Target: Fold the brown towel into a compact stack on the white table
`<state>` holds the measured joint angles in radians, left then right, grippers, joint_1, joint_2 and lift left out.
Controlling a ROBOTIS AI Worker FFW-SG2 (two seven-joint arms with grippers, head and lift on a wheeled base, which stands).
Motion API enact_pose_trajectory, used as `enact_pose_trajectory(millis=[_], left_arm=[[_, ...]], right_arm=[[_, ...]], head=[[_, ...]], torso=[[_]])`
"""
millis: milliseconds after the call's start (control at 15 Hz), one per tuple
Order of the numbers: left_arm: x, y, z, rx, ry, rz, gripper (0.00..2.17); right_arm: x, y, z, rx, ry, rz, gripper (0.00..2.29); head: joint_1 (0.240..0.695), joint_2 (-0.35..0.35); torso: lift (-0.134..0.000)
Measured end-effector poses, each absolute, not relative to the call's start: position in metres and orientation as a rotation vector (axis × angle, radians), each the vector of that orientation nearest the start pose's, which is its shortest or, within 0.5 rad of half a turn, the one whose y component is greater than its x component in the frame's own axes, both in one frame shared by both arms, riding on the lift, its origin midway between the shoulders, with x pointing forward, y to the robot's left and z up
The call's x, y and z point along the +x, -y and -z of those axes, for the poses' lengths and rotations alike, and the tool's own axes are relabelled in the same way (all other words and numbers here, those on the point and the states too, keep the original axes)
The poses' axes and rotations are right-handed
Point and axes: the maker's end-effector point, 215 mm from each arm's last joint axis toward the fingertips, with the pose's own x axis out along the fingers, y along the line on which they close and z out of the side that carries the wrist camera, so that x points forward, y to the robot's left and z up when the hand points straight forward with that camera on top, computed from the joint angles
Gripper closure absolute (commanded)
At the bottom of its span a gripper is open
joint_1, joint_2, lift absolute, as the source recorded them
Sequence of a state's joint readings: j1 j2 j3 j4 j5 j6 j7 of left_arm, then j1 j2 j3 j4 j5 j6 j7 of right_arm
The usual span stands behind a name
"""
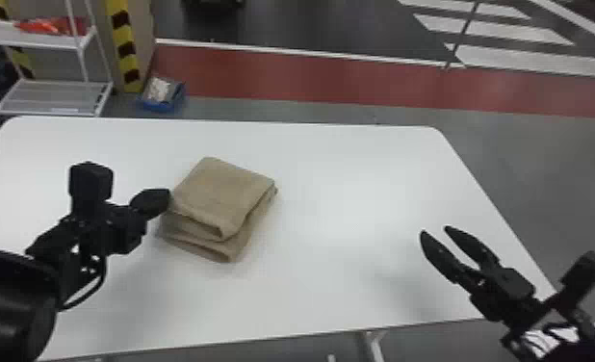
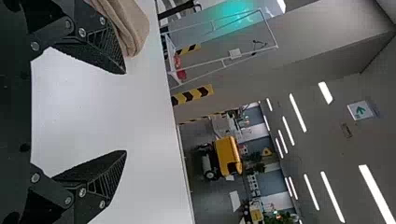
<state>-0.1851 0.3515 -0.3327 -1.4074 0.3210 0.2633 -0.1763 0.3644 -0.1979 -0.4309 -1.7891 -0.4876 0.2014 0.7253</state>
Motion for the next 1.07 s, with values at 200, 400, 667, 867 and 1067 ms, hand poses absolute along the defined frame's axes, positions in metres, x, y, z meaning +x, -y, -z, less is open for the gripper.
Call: enact_pose_trajectory(millis=[200, 400, 667, 867, 1067], left_arm=[[0.595, -0.172, 0.449, 0.081, -0.381, 0.418, 2.15], [0.580, -0.162, 0.457, 0.062, -0.421, 0.447, 2.15], [0.554, -0.141, 0.458, 0.049, -0.472, 0.500, 2.15], [0.531, -0.127, 0.455, 0.031, -0.500, 0.536, 2.15], [0.508, -0.116, 0.458, 0.022, -0.533, 0.559, 2.15]], right_arm=[[0.444, 0.357, 0.372, 0.274, -0.111, -0.361, 0.33], [0.448, 0.356, 0.375, 0.281, -0.109, -0.361, 0.33], [0.453, 0.354, 0.380, 0.291, -0.108, -0.361, 0.33], [0.455, 0.353, 0.384, 0.298, -0.103, -0.357, 0.33], [0.454, 0.354, 0.386, 0.305, -0.095, -0.351, 0.33]], head=[[0.695, -0.194], [0.695, -0.203], [0.695, -0.229], [0.695, -0.243], [0.695, -0.266]], torso=[[-0.120], [-0.120], [-0.120], [-0.120], [-0.120]])
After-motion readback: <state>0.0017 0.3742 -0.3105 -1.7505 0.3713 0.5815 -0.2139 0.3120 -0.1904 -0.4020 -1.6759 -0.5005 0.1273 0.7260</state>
